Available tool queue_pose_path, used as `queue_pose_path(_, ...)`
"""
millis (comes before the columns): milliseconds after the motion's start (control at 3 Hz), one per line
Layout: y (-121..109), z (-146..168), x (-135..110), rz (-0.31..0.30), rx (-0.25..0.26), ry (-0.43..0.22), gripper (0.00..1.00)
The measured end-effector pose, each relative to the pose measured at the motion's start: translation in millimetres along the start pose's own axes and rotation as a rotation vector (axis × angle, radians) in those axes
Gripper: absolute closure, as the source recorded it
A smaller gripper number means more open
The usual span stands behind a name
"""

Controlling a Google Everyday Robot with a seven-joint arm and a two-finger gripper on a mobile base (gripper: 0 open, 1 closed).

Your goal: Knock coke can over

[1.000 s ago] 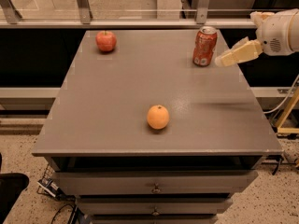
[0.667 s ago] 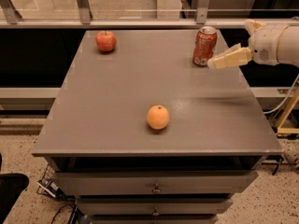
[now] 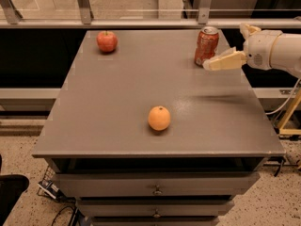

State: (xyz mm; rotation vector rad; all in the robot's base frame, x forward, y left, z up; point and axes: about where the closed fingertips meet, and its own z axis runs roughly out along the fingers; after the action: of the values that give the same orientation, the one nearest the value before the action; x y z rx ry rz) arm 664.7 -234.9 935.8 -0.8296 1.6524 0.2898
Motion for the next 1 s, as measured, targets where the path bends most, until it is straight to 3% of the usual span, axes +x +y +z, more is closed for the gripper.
queue_pose_path(1000, -18, 21, 22, 0.177, 0.030, -0.138, 0.00)
